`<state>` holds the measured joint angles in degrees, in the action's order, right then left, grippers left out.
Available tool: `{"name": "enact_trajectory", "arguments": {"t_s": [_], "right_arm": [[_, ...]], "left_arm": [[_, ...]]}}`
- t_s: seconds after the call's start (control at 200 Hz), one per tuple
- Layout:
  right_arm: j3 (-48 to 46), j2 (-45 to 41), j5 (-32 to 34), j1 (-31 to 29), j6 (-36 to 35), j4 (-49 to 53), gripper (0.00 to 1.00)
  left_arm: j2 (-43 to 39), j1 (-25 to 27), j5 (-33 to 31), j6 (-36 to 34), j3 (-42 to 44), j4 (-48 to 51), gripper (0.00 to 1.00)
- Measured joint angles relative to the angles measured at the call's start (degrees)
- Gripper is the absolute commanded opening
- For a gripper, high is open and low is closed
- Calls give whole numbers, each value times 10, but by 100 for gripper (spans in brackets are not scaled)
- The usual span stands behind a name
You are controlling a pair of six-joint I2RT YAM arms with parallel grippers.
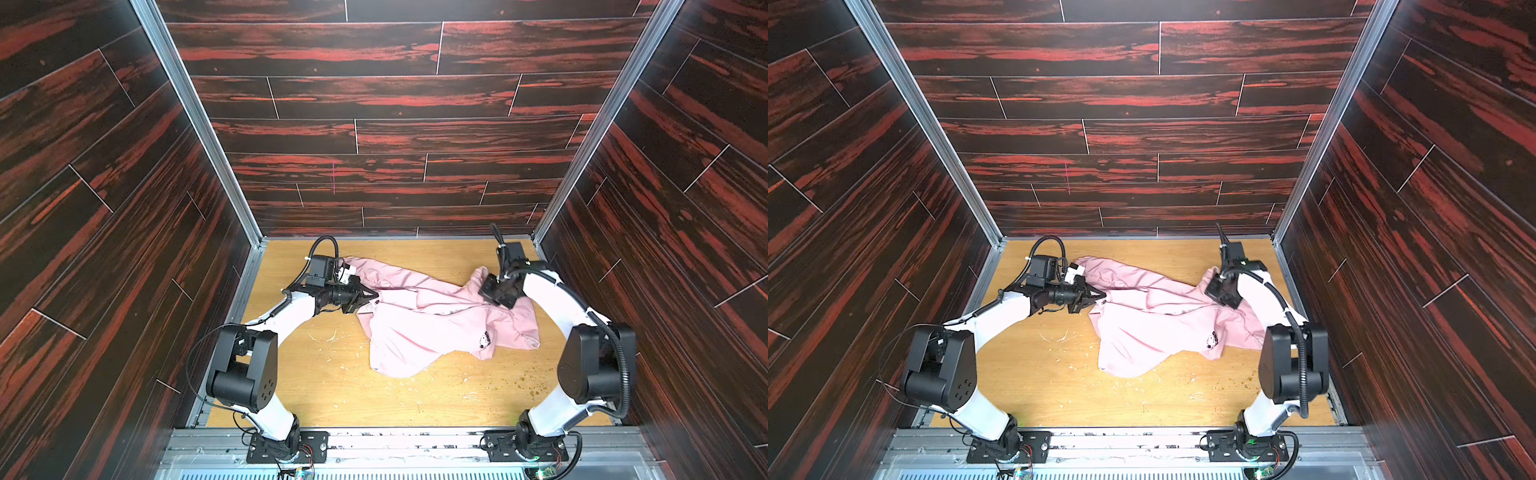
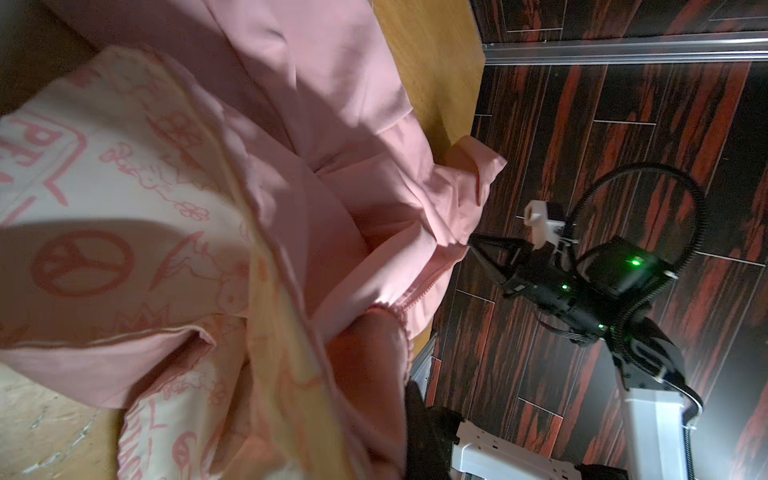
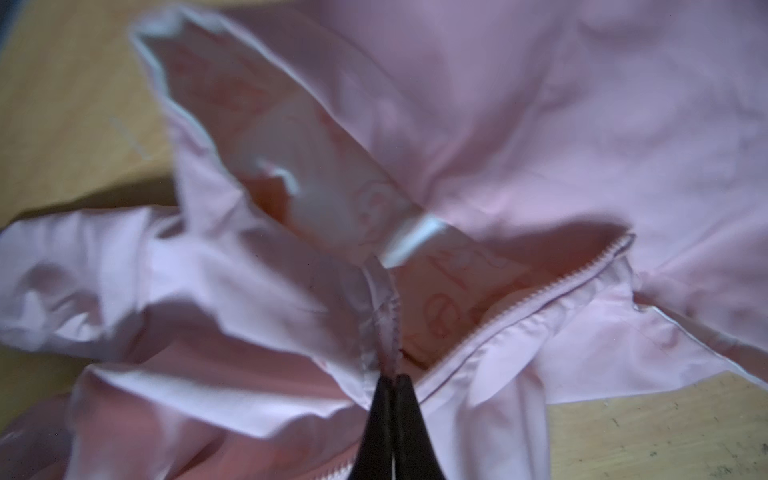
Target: Zip up the jacket
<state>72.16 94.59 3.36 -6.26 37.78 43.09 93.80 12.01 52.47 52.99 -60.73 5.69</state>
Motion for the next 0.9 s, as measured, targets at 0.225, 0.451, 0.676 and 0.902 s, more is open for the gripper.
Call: {"name": "enact_trajectory", "arguments": {"t_s": [0.225,0.451,0.676,0.902], "right_arm": [[-81,-4,-15,18,6,-50,0],[-130,-4,-66,75,22,-84,0],[-57,-2,-81,79,18,-87,23],[-59,-20,-90,79,33,-94,52]], "left_arm": [[-8,-1,24,-3,9,3,0],[-21,-1,38,-10,12,12,0],[-29,-2,46,-18,17,30,0],[-29,-3,48,-20,16,37,0]]}}
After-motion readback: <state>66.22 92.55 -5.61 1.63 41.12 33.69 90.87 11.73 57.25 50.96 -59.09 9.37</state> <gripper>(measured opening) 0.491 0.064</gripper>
